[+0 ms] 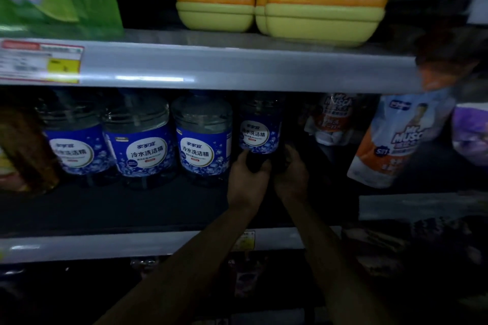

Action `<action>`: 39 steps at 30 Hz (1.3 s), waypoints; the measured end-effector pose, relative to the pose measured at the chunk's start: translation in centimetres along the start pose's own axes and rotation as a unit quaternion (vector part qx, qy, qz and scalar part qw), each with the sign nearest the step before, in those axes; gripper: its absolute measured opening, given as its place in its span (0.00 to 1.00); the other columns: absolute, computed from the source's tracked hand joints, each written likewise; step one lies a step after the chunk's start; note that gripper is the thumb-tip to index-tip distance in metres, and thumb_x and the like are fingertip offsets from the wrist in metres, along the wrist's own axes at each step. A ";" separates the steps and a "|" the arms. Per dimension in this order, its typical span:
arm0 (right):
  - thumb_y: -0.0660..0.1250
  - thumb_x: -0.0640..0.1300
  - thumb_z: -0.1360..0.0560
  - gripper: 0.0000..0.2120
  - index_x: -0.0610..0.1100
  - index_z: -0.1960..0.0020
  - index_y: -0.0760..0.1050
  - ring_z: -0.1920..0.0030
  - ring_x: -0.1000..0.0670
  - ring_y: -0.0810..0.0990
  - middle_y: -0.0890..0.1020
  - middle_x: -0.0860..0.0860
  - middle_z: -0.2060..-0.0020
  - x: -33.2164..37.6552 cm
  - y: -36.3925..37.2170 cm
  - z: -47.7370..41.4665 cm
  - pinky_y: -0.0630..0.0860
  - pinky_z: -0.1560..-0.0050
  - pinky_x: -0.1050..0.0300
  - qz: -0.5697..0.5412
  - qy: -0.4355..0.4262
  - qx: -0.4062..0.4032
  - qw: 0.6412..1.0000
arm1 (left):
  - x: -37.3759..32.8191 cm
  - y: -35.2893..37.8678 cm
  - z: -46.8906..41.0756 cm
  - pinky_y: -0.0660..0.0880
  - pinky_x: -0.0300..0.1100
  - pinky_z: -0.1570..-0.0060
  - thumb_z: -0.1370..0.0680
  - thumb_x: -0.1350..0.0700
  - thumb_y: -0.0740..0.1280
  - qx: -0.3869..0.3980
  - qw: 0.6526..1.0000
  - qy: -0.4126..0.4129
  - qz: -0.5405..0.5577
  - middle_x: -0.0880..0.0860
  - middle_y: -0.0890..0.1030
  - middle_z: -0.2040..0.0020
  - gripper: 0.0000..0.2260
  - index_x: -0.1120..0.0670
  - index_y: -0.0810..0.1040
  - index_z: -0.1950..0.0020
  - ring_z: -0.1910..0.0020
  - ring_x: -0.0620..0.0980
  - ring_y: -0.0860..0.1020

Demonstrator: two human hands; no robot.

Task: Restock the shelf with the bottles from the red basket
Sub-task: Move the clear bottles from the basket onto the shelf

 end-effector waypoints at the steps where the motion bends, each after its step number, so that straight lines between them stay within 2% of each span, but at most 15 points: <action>1: 0.69 0.40 0.21 0.23 0.42 0.27 0.72 0.37 0.49 0.77 0.80 0.45 0.35 0.3 -0.3 0.4 0.68 0.45 0.72 0.026 -0.016 0.000 1.000 | -0.2 -0.2 0.5 0.75 0.43 0.38 0.21 0.54 0.71 0.012 1.000 0.001 -0.026 0.50 0.80 0.36 0.23 0.51 0.73 0.26 0.36 0.50 0.78; 3: 0.68 0.43 0.20 0.22 0.44 0.28 0.72 0.34 0.45 0.78 0.80 0.46 0.35 0.8 -0.8 1.5 0.68 0.41 0.64 0.060 -0.031 -0.004 0.998 | -0.5 -0.5 1.6 0.74 0.42 0.41 0.21 0.52 0.71 0.046 0.995 0.006 -0.090 0.52 0.81 0.35 0.22 0.52 0.73 0.27 0.36 0.52 0.78; 7: 0.68 0.46 0.20 0.24 0.46 0.26 0.69 0.34 0.44 0.77 0.79 0.46 0.34 1.9 -1.2 4.1 0.69 0.40 0.61 0.101 -0.018 0.024 0.994 | -1.5 -2.6 3.3 0.75 0.46 0.35 0.20 0.54 0.70 0.096 0.985 0.006 -0.141 0.54 0.79 0.33 0.23 0.52 0.71 0.25 0.34 0.53 0.77; 10: 0.71 0.52 0.23 0.25 0.47 0.28 0.71 0.34 0.41 0.77 0.79 0.46 0.35 2.6 -1.2 5.9 0.73 0.33 0.50 0.140 0.012 0.065 0.988 | -2.4 -4.8 4.6 0.77 0.48 0.37 0.20 0.53 0.69 0.128 0.971 0.025 -0.199 0.52 0.80 0.35 0.22 0.50 0.72 0.25 0.36 0.52 0.78; 12: 0.72 0.53 0.25 0.26 0.48 0.30 0.73 0.34 0.42 0.77 0.80 0.46 0.35 3.2 -1.2 7.2 0.74 0.33 0.45 0.175 0.017 0.094 0.980 | -3.1 -6.4 5.9 0.78 0.50 0.37 0.20 0.52 0.69 0.150 0.959 0.044 -0.234 0.50 0.80 0.35 0.22 0.48 0.73 0.26 0.37 0.51 0.79; 14: 0.73 0.53 0.27 0.26 0.50 0.31 0.74 0.34 0.43 0.76 0.80 0.48 0.36 4.0 -1.6 8.6 0.75 0.35 0.46 0.212 0.001 0.108 0.971 | -3.7 -8.3 7.3 0.78 0.51 0.38 0.22 0.48 0.68 0.176 0.940 0.057 -0.286 0.49 0.80 0.35 0.23 0.46 0.73 0.27 0.37 0.51 0.78; 17: 0.74 0.53 0.29 0.32 0.51 0.27 0.70 0.31 0.43 0.74 0.78 0.49 0.33 5.7 -2.0 10.9 0.75 0.34 0.48 0.257 -0.012 0.143 0.956 | -4.6 -11.7 9.3 0.78 0.50 0.38 0.25 0.41 0.65 0.201 0.907 0.075 -0.362 0.49 0.78 0.32 0.29 0.42 0.69 0.24 0.36 0.52 0.78; 20: 0.75 0.55 0.29 0.36 0.51 0.24 0.67 0.28 0.42 0.70 0.74 0.47 0.29 7.7 -2.0 13.8 0.72 0.31 0.47 0.313 -0.018 0.186 0.931 | -5.5 -15.4 10.8 0.76 0.49 0.36 0.22 0.43 0.67 0.209 0.871 0.103 -0.432 0.50 0.74 0.28 0.30 0.42 0.64 0.21 0.32 0.53 0.75; 23: 0.74 0.53 0.28 0.30 0.50 0.28 0.71 0.29 0.42 0.71 0.76 0.47 0.32 10.8 -1.1 16.8 0.74 0.34 0.47 0.320 -0.078 0.218 0.919 | -6.3 -19.5 12.1 0.76 0.50 0.37 0.23 0.40 0.66 0.195 0.850 0.123 -0.473 0.50 0.70 0.24 0.33 0.40 0.59 0.19 0.30 0.55 0.73; 25: 0.75 0.53 0.28 0.30 0.50 0.28 0.72 0.31 0.44 0.72 0.75 0.47 0.32 12.5 0.0 19.0 0.74 0.35 0.48 0.304 -0.100 0.241 0.916 | -6.3 -22.3 13.3 0.76 0.50 0.38 0.22 0.39 0.66 0.187 0.844 0.118 -0.489 0.49 0.69 0.24 0.32 0.39 0.60 0.20 0.30 0.55 0.73; 27: 0.74 0.59 0.29 0.36 0.52 0.24 0.67 0.29 0.43 0.70 0.70 0.47 0.28 13.9 1.8 21.2 0.72 0.32 0.46 0.302 -0.109 0.272 0.907 | -5.8 -25.5 14.7 0.76 0.51 0.39 0.22 0.39 0.66 0.183 0.835 0.109 -0.508 0.49 0.69 0.24 0.31 0.42 0.62 0.20 0.30 0.55 0.73; 30: 0.71 0.64 0.27 0.41 0.54 0.20 0.59 0.26 0.42 0.64 0.61 0.48 0.24 15.6 5.3 25.3 0.67 0.28 0.42 0.324 -0.131 0.338 0.874 | -5.0 -30.4 16.9 0.77 0.50 0.42 0.27 0.36 0.63 0.177 0.821 0.091 -0.535 0.51 0.70 0.26 0.34 0.46 0.66 0.22 0.33 0.56 0.75; 35: 0.69 0.67 0.27 0.46 0.59 0.19 0.48 0.22 0.41 0.56 0.54 0.51 0.21 18.2 10.2 32.0 0.63 0.25 0.39 0.307 -0.195 0.404 0.840 | -3.5 -38.0 20.5 0.79 0.51 0.44 0.28 0.35 0.62 0.147 0.834 0.087 -0.525 0.47 0.71 0.25 0.36 0.42 0.64 0.21 0.36 0.51 0.78; 37: 0.68 0.68 0.27 0.47 0.59 0.19 0.44 0.20 0.42 0.49 0.49 0.51 0.19 17.9 12.1 34.2 0.59 0.23 0.40 0.321 -0.206 0.426 0.820 | -2.3 -40.9 21.9 0.81 0.53 0.45 0.29 0.34 0.60 0.135 0.828 0.090 -0.537 0.47 0.70 0.24 0.36 0.40 0.64 0.21 0.35 0.52 0.78; 39: 0.68 0.68 0.27 0.49 0.59 0.19 0.39 0.19 0.44 0.43 0.43 0.52 0.19 17.2 14.0 35.8 0.57 0.22 0.39 0.319 -0.201 0.451 0.809 | -0.8 -43.4 23.2 0.80 0.54 0.42 0.29 0.36 0.63 0.127 0.810 0.105 -0.563 0.50 0.71 0.24 0.36 0.42 0.64 0.21 0.32 0.56 0.77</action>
Point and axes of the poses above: each hand's wrist, its own z-axis away from the middle knuckle, its own y-axis out of the palm, x = y × z, the point moved 8 cm from there along -z, towards the middle knuckle
